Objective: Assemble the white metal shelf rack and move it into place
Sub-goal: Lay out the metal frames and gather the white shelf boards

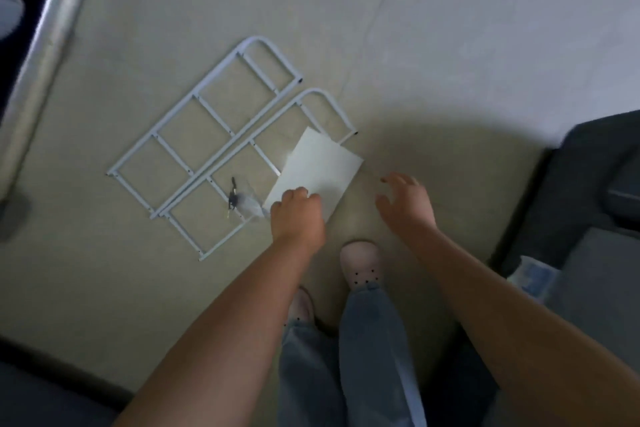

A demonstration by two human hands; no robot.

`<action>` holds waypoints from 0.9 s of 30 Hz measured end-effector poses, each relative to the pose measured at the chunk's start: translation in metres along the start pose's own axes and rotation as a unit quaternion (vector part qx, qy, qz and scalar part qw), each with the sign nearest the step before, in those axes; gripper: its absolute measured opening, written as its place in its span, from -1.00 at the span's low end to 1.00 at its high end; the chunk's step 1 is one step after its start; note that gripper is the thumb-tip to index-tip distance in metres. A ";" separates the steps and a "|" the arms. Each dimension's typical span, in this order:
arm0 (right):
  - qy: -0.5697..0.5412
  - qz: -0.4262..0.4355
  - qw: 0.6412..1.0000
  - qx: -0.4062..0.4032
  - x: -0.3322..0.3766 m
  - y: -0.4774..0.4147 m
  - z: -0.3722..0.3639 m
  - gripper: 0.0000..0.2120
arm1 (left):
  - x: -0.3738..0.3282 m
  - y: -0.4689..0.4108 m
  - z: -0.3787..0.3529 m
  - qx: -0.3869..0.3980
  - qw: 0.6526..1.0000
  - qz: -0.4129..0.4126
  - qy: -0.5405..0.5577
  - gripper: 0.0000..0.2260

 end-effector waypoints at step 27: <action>-0.002 -0.057 0.977 -0.205 -0.204 -0.079 0.586 -0.65 | -0.549 -0.049 0.368 -0.162 0.948 -0.233 -0.141 -0.71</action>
Point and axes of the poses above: each hand's wrist, its own y-axis away from the middle knuckle, its own z-axis out of the back of the hand, x = y × z, the point moved 3 cm from there along -y, towards the middle knuckle, and after that the axes turned 13 degrees about y, right-handed, at the moved point
